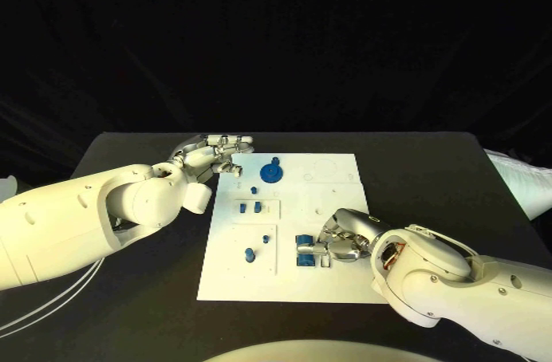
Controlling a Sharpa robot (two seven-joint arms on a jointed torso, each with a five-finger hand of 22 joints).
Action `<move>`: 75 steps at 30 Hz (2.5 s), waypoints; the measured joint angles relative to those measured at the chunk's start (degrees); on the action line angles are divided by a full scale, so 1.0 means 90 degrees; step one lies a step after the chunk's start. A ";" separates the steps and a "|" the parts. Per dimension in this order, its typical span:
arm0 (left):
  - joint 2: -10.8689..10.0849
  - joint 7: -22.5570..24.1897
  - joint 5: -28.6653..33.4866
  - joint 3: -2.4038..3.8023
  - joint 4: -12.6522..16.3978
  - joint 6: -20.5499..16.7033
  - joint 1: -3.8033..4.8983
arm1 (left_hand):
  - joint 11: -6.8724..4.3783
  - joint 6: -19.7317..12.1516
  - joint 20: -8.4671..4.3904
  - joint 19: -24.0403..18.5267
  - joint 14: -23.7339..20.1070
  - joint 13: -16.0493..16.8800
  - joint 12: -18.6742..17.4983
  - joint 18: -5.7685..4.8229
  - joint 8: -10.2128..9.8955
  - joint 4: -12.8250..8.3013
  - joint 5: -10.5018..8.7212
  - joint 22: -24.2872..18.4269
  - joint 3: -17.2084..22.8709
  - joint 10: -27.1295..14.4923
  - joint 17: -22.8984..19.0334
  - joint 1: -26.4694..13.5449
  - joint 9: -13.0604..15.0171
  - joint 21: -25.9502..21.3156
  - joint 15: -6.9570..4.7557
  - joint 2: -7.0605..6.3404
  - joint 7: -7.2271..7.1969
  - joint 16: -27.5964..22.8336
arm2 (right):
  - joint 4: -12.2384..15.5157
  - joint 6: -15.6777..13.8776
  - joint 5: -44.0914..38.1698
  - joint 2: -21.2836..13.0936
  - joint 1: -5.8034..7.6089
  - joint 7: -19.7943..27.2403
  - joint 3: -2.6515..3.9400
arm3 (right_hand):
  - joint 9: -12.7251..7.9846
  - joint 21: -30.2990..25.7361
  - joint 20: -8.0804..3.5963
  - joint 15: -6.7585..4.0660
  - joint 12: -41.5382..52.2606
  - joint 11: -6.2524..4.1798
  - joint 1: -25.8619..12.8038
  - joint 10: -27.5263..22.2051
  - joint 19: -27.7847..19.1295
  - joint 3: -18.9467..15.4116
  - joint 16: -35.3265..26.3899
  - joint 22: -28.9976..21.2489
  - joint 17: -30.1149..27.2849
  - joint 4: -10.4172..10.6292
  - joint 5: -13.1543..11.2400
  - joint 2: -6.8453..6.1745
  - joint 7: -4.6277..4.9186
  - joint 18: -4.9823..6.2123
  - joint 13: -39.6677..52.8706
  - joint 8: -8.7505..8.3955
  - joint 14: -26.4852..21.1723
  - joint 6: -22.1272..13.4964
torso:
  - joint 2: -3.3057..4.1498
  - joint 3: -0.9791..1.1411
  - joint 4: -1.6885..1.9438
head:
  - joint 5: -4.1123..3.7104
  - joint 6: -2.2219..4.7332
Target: Assemble the parts on the task board
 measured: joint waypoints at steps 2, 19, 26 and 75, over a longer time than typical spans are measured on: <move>0.0000 -0.0003 0.0000 0.0000 0.0000 0.0002 0.0000 | 0.0000 0.0000 0.0000 0.0000 0.0000 0.0000 0.0000 0.0000 0.0000 0.0000 0.0000 0.0000 0.0000 0.0000 0.0000 0.0000 0.0000 0.0000 0.0000 0.0000 0.0000 0.0000 | 0.0015 0.0007 -0.0053 -0.0006 0.0000 -0.0002 0.0000 | 0.0036 0.0000 0.0000 0.0000 0.0000 0.0000 0.0060 0.0000 0.0000 0.0108 0.0000 0.0000 0.0000 -0.0016 0.0000 -0.0055 0.0000 0.0000 0.0010 0.0000 0.0000 0.0000 | 0.0000 0.0001 0.0000 | 0.0001 -0.0001; -0.0010 -0.0019 0.0000 -0.0001 -0.0005 0.0019 0.0000 | 0.0000 0.0000 0.0000 0.0000 0.0000 0.0000 0.0000 0.0000 0.0000 0.0000 0.0000 0.0000 0.0000 0.0000 0.0001 0.0000 0.0000 0.0000 0.0000 0.0000 0.0000 0.0000 | 0.0033 0.0077 -0.0396 0.0027 0.0000 0.0005 0.0002 | 0.0337 0.0000 0.0001 0.0016 0.0191 -0.0017 0.1904 0.0018 0.0000 0.0620 0.0027 0.0145 -0.0001 -0.0838 0.0060 0.0036 -0.0028 0.0000 0.0699 0.0000 -0.0009 0.0028 | 0.0000 -0.0005 0.0011 | -0.0010 -0.0013; -0.0010 -0.0025 0.0000 -0.0001 -0.0005 0.0022 0.0000 | 0.0000 0.0000 0.0000 0.0000 0.0000 0.0000 0.0000 0.0000 0.0000 0.0000 0.0000 0.0000 0.0000 0.0000 0.0001 0.0000 0.0000 0.0000 0.0000 0.0000 0.0000 0.0000 | -0.0019 0.0072 -0.0513 0.0099 0.0008 0.0029 0.0010 | 0.0371 0.0000 -0.0022 0.0016 0.0199 0.0015 0.1896 -0.0014 0.0023 0.0661 0.0027 0.0156 -0.0002 -0.0895 0.0025 0.0055 -0.0046 0.0000 0.0699 0.0000 -0.0008 0.0047 | -0.0001 -0.0009 0.0011 | -0.0015 -0.0009; -0.0041 -0.0037 0.0000 -0.0059 0.0136 0.0025 -0.0042 | 0.0000 0.0000 0.0000 0.0000 0.0000 0.0000 0.0000 0.0000 0.0000 0.0000 0.0000 0.0000 0.0000 0.0000 0.0002 0.0000 0.0000 0.0000 0.0000 0.0000 0.0000 0.0000 | -0.0128 0.0436 -0.0129 -0.2531 0.0694 0.0462 -0.0143 | -0.0390 -0.0101 0.0198 0.0255 -0.0296 0.0241 0.1961 -0.0081 -0.0057 0.0047 0.0001 -0.0045 0.0001 -0.0439 0.1126 0.0269 0.0282 0.0002 0.1463 -0.0881 0.0004 -0.0321 | -0.0083 0.0026 -0.0236 | -0.0920 0.0148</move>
